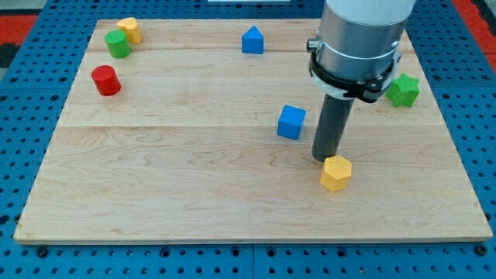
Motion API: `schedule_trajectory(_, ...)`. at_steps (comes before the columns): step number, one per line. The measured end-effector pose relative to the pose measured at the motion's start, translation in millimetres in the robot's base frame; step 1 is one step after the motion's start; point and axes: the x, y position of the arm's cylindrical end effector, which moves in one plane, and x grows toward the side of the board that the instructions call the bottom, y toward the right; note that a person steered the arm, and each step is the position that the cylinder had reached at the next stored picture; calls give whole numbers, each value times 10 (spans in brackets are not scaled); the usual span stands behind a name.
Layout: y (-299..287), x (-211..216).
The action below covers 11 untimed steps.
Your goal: Push the blue cube towards the bottom center of the board
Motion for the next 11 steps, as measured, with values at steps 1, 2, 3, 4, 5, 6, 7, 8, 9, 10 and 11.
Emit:
schedule_trajectory(1,-252,141)
schedule_trajectory(2,475,185)
schedule_trajectory(3,953,194)
schedule_trajectory(4,818,-114)
schedule_trajectory(5,334,-508)
schedule_trajectory(6,62,-559)
schedule_trajectory(7,60,-732)
schedule_trajectory(8,-112,-858)
schedule_trajectory(9,-311,-692)
schedule_trajectory(10,-804,-581)
schedule_trajectory(11,-1189,-664)
